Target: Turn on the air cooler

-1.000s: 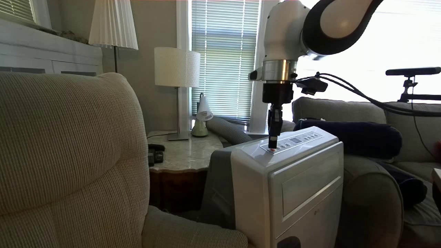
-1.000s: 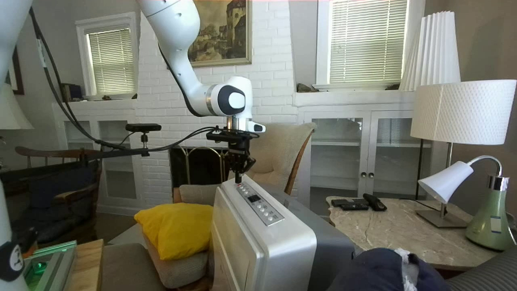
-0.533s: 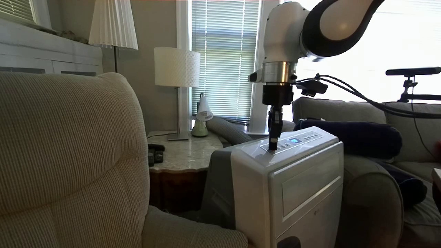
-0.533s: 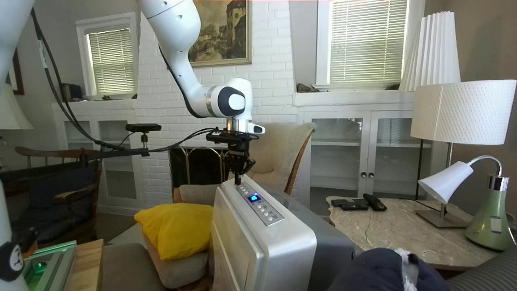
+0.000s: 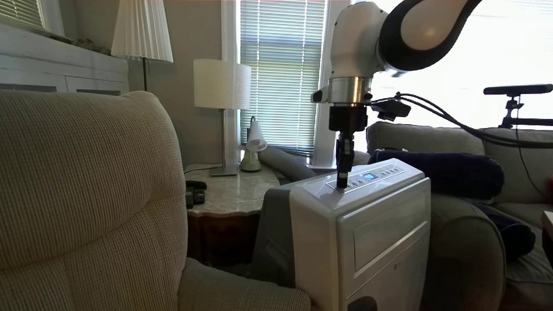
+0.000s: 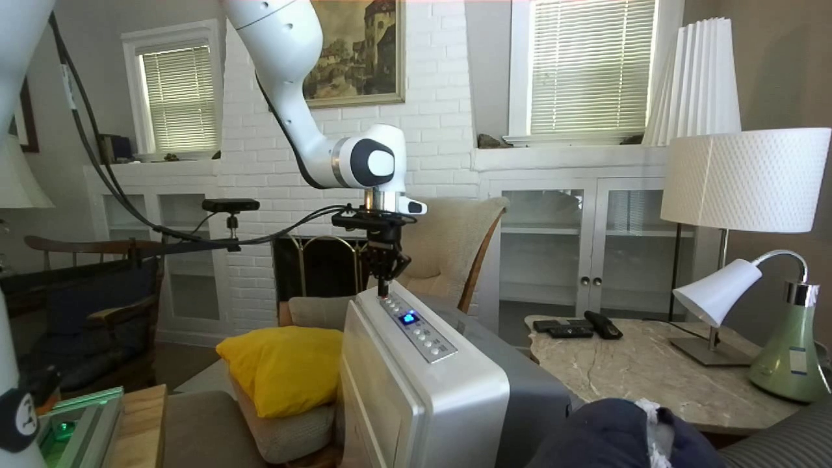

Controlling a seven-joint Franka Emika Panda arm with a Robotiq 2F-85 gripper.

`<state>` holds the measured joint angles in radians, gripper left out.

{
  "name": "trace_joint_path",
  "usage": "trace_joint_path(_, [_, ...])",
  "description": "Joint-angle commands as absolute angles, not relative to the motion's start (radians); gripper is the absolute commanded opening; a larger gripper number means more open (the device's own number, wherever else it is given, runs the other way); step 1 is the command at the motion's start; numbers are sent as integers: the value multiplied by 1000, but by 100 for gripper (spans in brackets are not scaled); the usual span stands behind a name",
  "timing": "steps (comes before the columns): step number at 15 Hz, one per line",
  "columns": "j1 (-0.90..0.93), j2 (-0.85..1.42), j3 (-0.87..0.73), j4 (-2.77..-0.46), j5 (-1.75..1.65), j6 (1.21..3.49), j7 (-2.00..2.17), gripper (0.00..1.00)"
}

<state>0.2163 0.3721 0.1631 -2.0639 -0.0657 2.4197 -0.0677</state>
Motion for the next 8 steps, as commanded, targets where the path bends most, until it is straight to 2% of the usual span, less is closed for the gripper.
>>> trace_joint_path(1, [212,295,161,-2093,-85,2380,-61,0])
trace_joint_path(6, [173,157,185,-2140,-15,2206,-166,0])
trace_joint_path(7, [170,122,183,-2151,-16,2160,-173,26])
trace_joint_path(8, [164,88,182,-2164,-3,2131,-192,27])
